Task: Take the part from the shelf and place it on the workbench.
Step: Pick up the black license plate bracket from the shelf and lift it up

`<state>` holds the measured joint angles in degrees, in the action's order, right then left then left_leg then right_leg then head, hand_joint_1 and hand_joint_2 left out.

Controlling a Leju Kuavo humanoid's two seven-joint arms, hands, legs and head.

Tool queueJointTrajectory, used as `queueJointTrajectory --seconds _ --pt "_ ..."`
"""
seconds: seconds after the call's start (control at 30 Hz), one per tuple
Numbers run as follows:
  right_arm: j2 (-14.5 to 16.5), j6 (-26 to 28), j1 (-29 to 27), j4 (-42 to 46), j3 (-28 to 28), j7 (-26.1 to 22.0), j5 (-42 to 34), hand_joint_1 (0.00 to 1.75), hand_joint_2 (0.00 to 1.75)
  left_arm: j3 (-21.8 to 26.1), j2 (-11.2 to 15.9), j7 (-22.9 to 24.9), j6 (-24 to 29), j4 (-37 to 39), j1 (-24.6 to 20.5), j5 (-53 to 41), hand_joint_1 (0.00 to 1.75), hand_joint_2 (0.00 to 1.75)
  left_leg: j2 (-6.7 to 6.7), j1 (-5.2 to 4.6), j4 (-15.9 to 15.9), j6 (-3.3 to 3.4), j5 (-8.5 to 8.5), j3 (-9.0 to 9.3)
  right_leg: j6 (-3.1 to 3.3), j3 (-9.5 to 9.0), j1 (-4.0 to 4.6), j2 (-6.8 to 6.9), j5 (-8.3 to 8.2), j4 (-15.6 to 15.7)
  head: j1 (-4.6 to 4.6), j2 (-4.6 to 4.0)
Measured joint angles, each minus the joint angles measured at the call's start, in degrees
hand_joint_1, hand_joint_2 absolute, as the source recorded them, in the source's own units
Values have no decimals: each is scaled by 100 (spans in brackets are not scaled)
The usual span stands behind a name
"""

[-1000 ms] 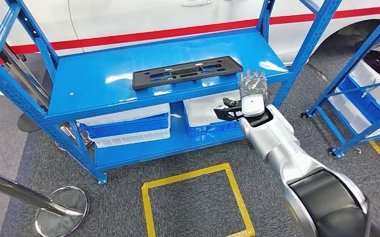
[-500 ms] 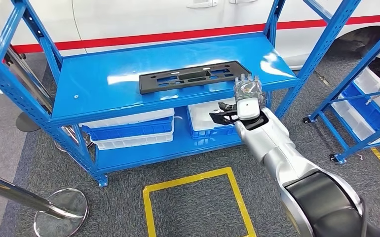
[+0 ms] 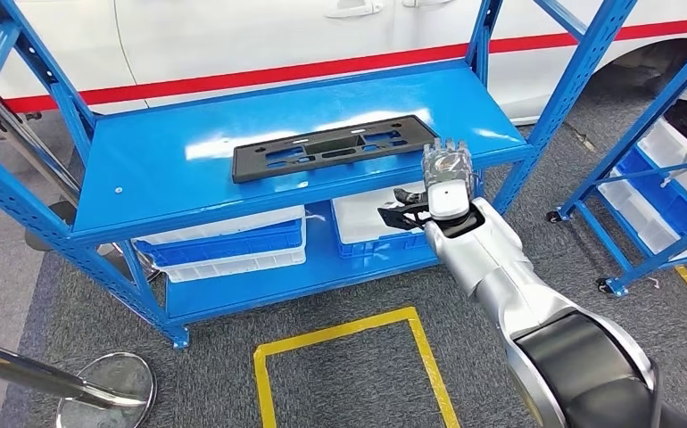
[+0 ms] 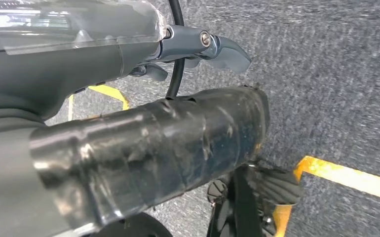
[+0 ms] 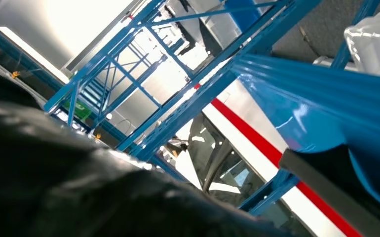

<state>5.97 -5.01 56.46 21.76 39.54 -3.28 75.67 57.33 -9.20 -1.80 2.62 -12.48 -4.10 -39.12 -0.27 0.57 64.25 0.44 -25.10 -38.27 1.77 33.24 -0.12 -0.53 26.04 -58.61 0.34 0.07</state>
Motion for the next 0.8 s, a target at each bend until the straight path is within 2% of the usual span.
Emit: queueJointTrajectory --seconds 0.03,0.07,0.17,0.23,0.27,0.33,0.37,0.4,0.43,0.47,0.53,0.57,0.63,0.73,0.8 --pt "2 -3 6 -1 0 -1 0 0 0 3 2 -3 -3 0 -1 -5 0 0 -2 -10 -318 19 122 137 -22 -10 7 -3 32 -20 1 1" --pt "4 -5 10 -1 0 -4 0 0 0 5 3 -7 -5 0 -5 -8 0 0 -5 -20 -493 35 159 211 -47 -8 13 -4 50 -29 2 1" --pt "13 -10 12 0 0 -18 0 0 0 11 0 -13 -9 0 -15 -9 0 0 -7 -22 -582 82 126 259 -117 1 12 -9 69 -15 1 1" --pt "17 -8 26 1 0 -20 0 0 0 15 -4 -14 -10 0 -8 -9 0 0 3 5 -642 137 122 333 -169 74 7 -3 204 -230 5 0" --pt "18 -8 36 1 0 -20 0 0 0 17 -6 -14 -10 0 -5 -9 0 0 7 17 -667 165 116 369 -196 205 -1 4 338 -510 7 0" --pt "17 -9 35 -3 0 -20 0 0 0 22 -4 -17 -11 0 -11 -9 0 0 9 14 -667 201 88 392 -234 648 -24 15 633 -1309 8 -1" --pt "17 -10 21 -8 0 -20 0 0 0 24 -3 -19 -12 0 -15 -10 0 0 7 13 -661 208 72 401 -246 848 -36 18 687 -1604 8 -1" --pt "17 -10 7 -14 0 -20 0 0 0 25 -2 -21 -14 0 -18 -10 0 0 4 12 -656 209 55 411 -252 980 -46 20 661 -1754 8 -1" --pt "16 -10 1 -21 0 -20 0 0 0 26 -3 -23 -18 0 -17 -15 0 0 0 12 -644 204 31 429 -250 992 -54 21 511 -1662 8 -1" --pt "16 -10 4 -26 0 -20 0 0 0 27 -4 -26 -26 0 -10 -24 0 0 -3 12 -628 193 -1 456 -241 885 -59 22 265 -1343 8 -1" --pt "12 -9 21 -32 0 -21 0 0 0 29 -10 -35 -39 0 2 -42 0 0 -5 5 -602 158 -68 503 -205 555 -47 27 -160 -531 8 -1" --pt "10 -9 33 -33 0 -22 0 0 0 30 -13 -40 -44 0 -2 -47 0 0 -5 -2 -593 134 -91 509 -187 426 -31 27 -255 -240 11 -1" --pt "8 -9 49 -37 0 -26 0 0 0 35 -15 -50 -46 0 -19 -55 0 0 -6 -13 -606 80 -100 502 -159 350 1 22 -232 -79 14 -1" --pt "8 -10 46 -41 0 -30 0 0 0 49 -13 -52 -44 0 -25 -92 0 0 -1 -12 -559 -4 -172 508 -88 271 -32 14 -224 12 16 -1" --pt "18 -13 43 -41 0 -40 1 0 0 66 -10 -44 -41 0 -20 -116 0 0 2 -2 -98 -37 -405 302 -23 196 -51 12 -208 59 14 -1"
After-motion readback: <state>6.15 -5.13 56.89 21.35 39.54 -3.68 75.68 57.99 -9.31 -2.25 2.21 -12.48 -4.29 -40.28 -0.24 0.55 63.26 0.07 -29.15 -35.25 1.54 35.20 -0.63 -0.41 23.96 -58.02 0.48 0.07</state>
